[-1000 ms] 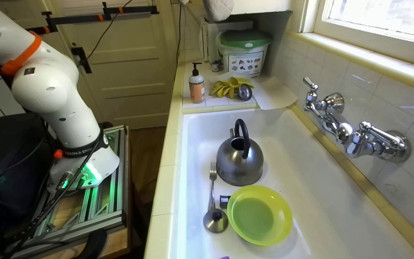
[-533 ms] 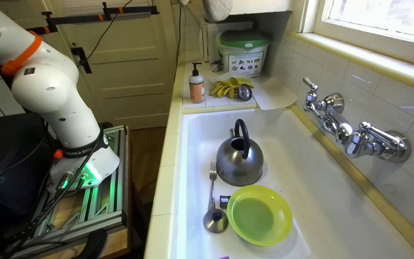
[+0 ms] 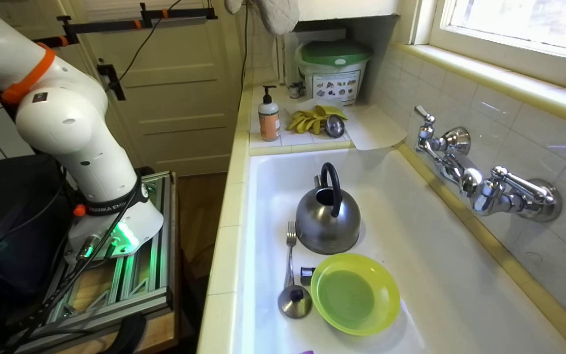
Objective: Put the grey oven mitt on the left side of the countertop.
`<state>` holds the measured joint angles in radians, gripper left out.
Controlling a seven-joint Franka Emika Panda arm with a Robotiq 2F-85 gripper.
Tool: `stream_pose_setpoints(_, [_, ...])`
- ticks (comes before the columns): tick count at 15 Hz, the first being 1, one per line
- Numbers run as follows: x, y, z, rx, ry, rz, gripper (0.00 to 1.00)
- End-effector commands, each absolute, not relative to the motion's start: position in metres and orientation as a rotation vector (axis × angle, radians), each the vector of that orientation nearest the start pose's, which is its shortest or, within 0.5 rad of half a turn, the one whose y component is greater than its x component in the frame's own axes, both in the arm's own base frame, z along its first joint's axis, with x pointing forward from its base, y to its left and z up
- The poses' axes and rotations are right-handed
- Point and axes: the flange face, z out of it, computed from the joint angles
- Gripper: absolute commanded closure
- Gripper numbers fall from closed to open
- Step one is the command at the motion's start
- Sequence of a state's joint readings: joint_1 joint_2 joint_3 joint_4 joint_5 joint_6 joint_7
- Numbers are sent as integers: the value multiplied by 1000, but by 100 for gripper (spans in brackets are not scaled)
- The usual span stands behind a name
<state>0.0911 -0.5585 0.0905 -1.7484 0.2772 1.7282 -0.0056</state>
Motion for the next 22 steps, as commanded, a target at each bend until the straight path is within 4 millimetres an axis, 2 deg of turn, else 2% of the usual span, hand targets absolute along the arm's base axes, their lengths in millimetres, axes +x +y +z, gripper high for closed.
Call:
stream_pose_setpoints(1, [327,124,801,-2789,-174,-745,98])
stream_pose_setpoints(8, [307,189,751,-2869,-5,-621,98])
stream_pose_setpoints(10, [306,207,739,-2871,34,-665,98])
stream_pose_setpoints(12, [314,221,730,-2824,144,-766,98])
stream_pose_setpoints(13, [316,216,741,-2851,43,-672,98])
stream_pose_setpoints(14, [317,221,737,-2851,47,-683,93])
stream_pose_setpoints(15, [317,222,736,-2852,45,-679,93])
stream_pose_setpoints(16, [311,217,743,-2863,-14,-638,98])
stream_pose_setpoints(17, [318,219,737,-2855,33,-671,93])
stream_pose_setpoints(20, [315,217,739,-2856,11,-658,93])
stream_pose_setpoints(21, [315,217,740,-2857,9,-657,98])
stream_pose_setpoints(22, [319,225,730,-2848,25,-652,98])
